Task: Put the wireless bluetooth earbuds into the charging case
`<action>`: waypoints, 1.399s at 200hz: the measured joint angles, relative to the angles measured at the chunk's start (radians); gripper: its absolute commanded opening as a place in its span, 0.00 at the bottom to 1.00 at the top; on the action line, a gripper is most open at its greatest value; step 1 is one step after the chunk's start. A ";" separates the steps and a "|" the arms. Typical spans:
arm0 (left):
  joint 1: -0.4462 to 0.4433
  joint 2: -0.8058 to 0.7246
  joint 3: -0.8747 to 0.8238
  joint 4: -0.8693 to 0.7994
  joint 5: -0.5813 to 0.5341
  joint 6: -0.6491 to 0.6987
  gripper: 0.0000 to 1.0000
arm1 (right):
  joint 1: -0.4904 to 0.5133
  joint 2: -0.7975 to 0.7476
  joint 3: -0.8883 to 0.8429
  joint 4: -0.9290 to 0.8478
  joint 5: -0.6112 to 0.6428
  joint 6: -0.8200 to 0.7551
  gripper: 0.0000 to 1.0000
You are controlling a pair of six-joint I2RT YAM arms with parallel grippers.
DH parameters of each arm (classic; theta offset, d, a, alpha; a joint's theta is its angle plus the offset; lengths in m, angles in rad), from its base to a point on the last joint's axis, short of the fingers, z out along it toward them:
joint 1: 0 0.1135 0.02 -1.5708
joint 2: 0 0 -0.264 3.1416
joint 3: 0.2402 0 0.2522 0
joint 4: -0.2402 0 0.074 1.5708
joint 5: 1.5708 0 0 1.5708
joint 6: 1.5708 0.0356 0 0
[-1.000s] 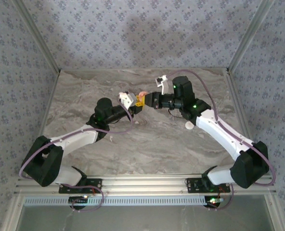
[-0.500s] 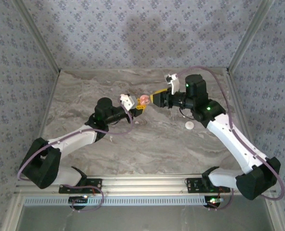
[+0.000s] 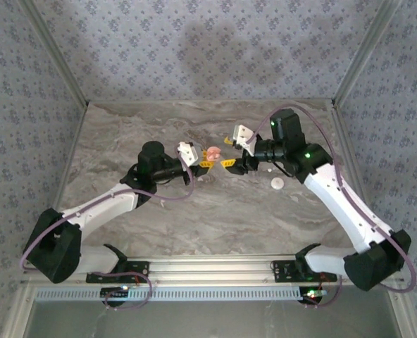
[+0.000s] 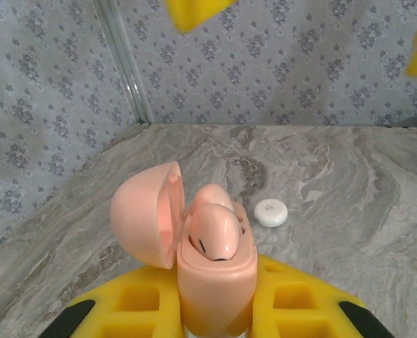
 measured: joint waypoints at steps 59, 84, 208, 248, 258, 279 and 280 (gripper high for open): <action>0.000 -0.022 0.000 -0.040 0.015 0.026 0.12 | -0.001 0.137 0.055 -0.088 -0.103 -0.131 0.76; 0.000 -0.022 0.000 -0.042 0.015 0.029 0.13 | 0.002 0.177 0.079 -0.117 -0.130 -0.143 0.76; -0.011 -0.027 0.000 -0.061 -0.008 0.027 0.13 | -0.005 0.010 -0.018 -0.223 -0.159 -0.153 0.62; -0.011 -0.027 0.000 -0.061 -0.008 0.027 0.13 | -0.031 -0.083 -0.116 -0.156 -0.164 -0.105 0.62; -0.011 -0.027 0.000 -0.061 -0.008 0.027 0.13 | -0.035 -0.094 -0.133 -0.132 -0.155 -0.095 0.62; -0.011 -0.027 0.000 -0.060 -0.004 0.023 0.13 | -0.037 -0.098 -0.142 -0.076 -0.125 -0.084 0.62; -0.011 -0.027 0.000 -0.059 -0.004 0.021 0.13 | -0.037 -0.098 -0.142 -0.074 -0.124 -0.084 0.62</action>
